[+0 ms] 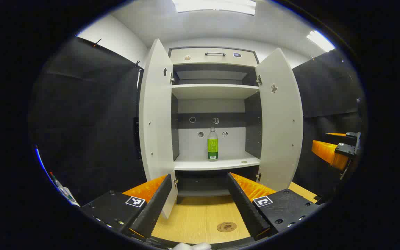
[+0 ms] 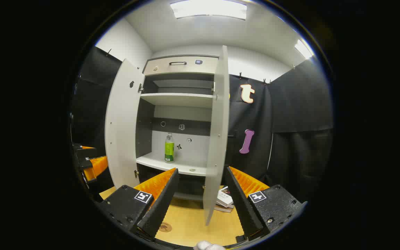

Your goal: Grasp the bottle in the cabinet with the left hand and place it on the coaster, then close the right door with the right hand and the left door with the left hand.

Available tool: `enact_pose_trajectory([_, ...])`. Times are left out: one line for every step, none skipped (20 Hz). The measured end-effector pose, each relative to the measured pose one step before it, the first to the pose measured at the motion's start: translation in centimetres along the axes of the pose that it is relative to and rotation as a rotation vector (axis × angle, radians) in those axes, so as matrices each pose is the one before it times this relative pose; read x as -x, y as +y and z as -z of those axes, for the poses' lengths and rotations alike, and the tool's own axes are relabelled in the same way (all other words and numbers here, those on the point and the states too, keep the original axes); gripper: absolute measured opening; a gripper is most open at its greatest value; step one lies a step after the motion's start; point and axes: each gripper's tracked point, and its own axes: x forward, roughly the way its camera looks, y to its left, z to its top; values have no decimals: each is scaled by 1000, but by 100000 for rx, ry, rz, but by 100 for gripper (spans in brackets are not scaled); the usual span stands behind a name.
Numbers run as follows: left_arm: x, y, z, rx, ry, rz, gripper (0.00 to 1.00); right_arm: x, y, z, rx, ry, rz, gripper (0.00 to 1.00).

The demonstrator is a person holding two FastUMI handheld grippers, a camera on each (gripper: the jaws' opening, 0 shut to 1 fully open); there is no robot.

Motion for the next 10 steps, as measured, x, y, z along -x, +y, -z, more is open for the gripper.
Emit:
enact_pose_trajectory([36,533,-128,-435,-636,-541,96,-207,403,-162,-356,-442,199,84])
enact_pose_trajectory([-169,638,-72,-70,-395,-562,96,-198,97,192,-416,270,665,84])
enact_pose_trajectory([-225,502,-72,-169,56,-411,95,-254,60,293,-626,1061,501,83])
enact_pose_trajectory([-136,566,-15,-267,473,-993,96,-162,76,430,-699,1321,164,83])
enact_pose_trajectory([-216,634,-54,-517,197,-1165,96,-155,-31,346,-410,1474,366,83])
enact_pose_trajectory([-192,411,-98,-171,-270,-569,96,-261,-250,260,-73,1121,646,83])
enact_pose_trajectory([-76,296,-272,162,-715,-274,95,-68,-237,-113,-71,-204,745,83])
enact_pose_trajectory([-74,261,-43,8,-307,-313,95,-308,-134,-106,-165,-213,576,84])
enact_pose_trajectory([12,184,-97,-283,-76,-383,95,-144,14,-66,-139,77,-35,83])
enact_pose_trajectory([-218,201,-56,-289,34,-660,95,-118,101,81,106,160,-405,83])
